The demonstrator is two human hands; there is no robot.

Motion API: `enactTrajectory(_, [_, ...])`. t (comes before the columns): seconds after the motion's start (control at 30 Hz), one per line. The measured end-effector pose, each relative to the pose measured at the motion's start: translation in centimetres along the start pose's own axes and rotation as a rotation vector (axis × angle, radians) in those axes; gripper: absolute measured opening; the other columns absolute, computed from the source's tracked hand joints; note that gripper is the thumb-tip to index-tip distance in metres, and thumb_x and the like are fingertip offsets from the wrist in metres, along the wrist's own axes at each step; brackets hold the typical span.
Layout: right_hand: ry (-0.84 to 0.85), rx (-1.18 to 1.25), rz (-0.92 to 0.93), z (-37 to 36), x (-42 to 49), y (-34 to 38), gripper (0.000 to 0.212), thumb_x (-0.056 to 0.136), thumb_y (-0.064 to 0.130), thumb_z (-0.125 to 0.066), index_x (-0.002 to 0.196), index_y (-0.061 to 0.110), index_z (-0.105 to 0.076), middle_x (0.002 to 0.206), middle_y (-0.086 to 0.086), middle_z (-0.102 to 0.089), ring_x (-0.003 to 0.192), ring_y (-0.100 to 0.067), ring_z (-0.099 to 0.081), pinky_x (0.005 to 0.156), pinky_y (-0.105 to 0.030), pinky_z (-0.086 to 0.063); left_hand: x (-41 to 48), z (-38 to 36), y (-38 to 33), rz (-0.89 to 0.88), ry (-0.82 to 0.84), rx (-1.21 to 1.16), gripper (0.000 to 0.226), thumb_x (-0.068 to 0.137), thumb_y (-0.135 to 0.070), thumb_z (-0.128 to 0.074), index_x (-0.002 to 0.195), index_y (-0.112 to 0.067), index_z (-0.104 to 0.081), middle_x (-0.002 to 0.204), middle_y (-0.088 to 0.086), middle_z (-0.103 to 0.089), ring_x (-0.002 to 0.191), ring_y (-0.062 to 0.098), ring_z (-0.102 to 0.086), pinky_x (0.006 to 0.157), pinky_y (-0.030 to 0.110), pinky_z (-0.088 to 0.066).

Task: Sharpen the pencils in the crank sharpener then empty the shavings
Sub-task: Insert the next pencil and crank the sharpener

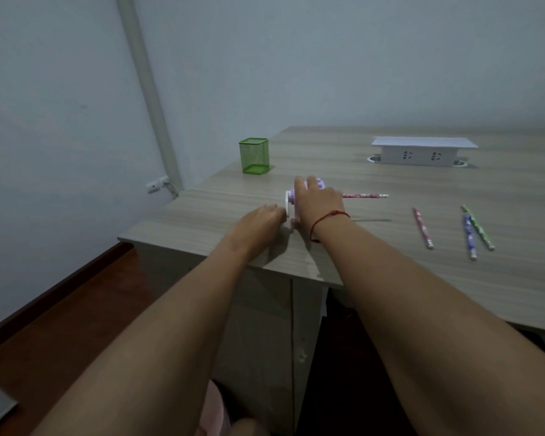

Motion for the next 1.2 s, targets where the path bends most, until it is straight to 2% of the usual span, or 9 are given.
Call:
enactTrajectory(0.23, [-0.049, 0.023, 0.028, -0.1, -0.4, -0.1, 0.072, 0.079, 0.035, -0.07, 0.137, 0.014, -0.034, 0.141, -0.012, -0.041, 0.115, -0.037, -0.054, 0.098, -0.052, -0.042, 2.3, -2.3, 1.3, 0.081, 0.199, 0.067, 0.017, 0.09, -0.016, -0.056, 0.103, -0.01, -0.065, 0.11, 0.011, -0.063, 0.097, 0.023, -0.06, 0.08, 0.029, -0.043])
enactTrajectory(0.37, [-0.074, 0.05, 0.042, -0.2, -0.9, -0.2, 0.073, 0.081, 0.036, -0.069, 0.14, 0.013, -0.033, 0.143, -0.012, -0.039, 0.113, -0.037, -0.055, 0.103, -0.055, -0.037, 4.9, -2.1, 2.1, 0.037, 0.17, 0.289, 0.027, 0.095, -0.021, -0.043, 0.117, -0.018, -0.06, 0.119, 0.007, -0.062, 0.114, 0.024, -0.057, 0.108, 0.037, -0.031])
enactTrajectory(0.53, [-0.067, 0.031, 0.042, 0.3, -1.3, -0.3, 0.073, 0.083, 0.037, -0.067, 0.141, 0.014, -0.03, 0.144, -0.013, -0.037, 0.114, -0.039, -0.055, 0.104, -0.055, -0.037, 6.8, -0.6, 2.6, -0.045, 0.087, 0.36, 0.032, 0.093, -0.001, -0.037, 0.116, -0.012, -0.056, 0.117, 0.009, -0.062, 0.113, 0.026, -0.057, 0.116, 0.038, -0.018])
enactTrajectory(0.6, [-0.052, 0.005, 0.053, 0.5, -1.3, -0.2, 0.072, 0.084, 0.038, -0.066, 0.142, 0.015, -0.029, 0.144, -0.013, -0.037, 0.112, -0.039, -0.056, 0.101, -0.054, -0.04, 7.3, 0.6, 2.4, -0.069, 0.021, 0.342, 0.032, 0.094, 0.002, -0.037, 0.117, -0.008, -0.057, 0.117, 0.011, -0.061, 0.112, 0.028, -0.057, 0.113, 0.036, -0.023])
enactTrajectory(0.7, [-0.031, -0.03, 0.023, 0.5, -0.9, -0.1, 0.07, 0.086, 0.035, -0.065, 0.142, 0.012, -0.029, 0.144, -0.014, -0.038, 0.113, -0.038, -0.056, 0.095, -0.052, -0.046, 7.2, 3.0, 2.0, -0.082, -0.089, 0.207, 0.025, 0.097, -0.001, -0.041, 0.116, -0.002, -0.057, 0.114, 0.018, -0.06, 0.105, 0.034, -0.056, 0.086, 0.04, -0.042])
enactTrajectory(0.83, [-0.024, -0.007, 0.013, 0.4, -0.3, 0.0, 0.068, 0.086, 0.032, -0.066, 0.141, 0.012, -0.032, 0.141, -0.011, -0.04, 0.122, -0.032, -0.051, 0.094, -0.051, -0.047, 4.0, 5.0, 0.7, -0.134, -0.217, 0.092, 0.014, 0.094, 0.0, -0.048, 0.102, 0.003, -0.06, 0.097, 0.022, -0.063, 0.086, 0.038, -0.061, 0.066, 0.044, -0.046])
enactTrajectory(0.93, [-0.006, 0.005, 0.015, 0.0, 0.0, 0.0, 0.071, 0.083, 0.032, -0.069, 0.14, 0.013, -0.033, 0.14, -0.01, -0.041, 0.123, -0.03, -0.049, 0.095, -0.049, -0.047, 1.7, 4.5, 0.0, -0.136, -0.216, 0.062, 0.014, 0.093, 0.001, -0.05, 0.102, 0.0, -0.06, 0.097, 0.02, -0.064, 0.087, 0.036, -0.061, 0.068, 0.042, -0.047])
enactTrajectory(1.07, [-0.014, 0.038, 0.013, -0.1, 0.3, -0.2, 0.069, 0.081, 0.034, -0.07, 0.138, 0.015, -0.035, 0.139, -0.009, -0.041, 0.127, -0.031, -0.047, 0.097, -0.048, -0.045, 0.3, 1.6, -0.3, -0.07, -0.106, 0.008, 0.016, 0.094, -0.007, -0.051, 0.109, -0.006, -0.058, 0.108, 0.012, -0.062, 0.097, 0.025, -0.058, 0.075, 0.025, -0.039])
enactTrajectory(1.2, [-0.014, 0.055, 0.025, -0.4, 0.4, -0.2, 0.075, 0.079, 0.036, -0.07, 0.14, 0.016, -0.032, 0.145, -0.008, -0.037, 0.134, -0.032, -0.04, 0.101, -0.051, -0.04, 0.2, -0.9, 0.7, 0.065, -0.007, -0.067, 0.015, 0.09, -0.015, -0.056, 0.104, -0.013, -0.059, 0.109, 0.007, -0.06, 0.099, 0.021, -0.056, 0.079, 0.026, -0.04])
Point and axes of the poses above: each hand's wrist, its own x-axis towards the middle knuckle, its own z-axis out of the back of the hand, y = z × x, the point moved 9 cm from there along x, towards the middle knuckle
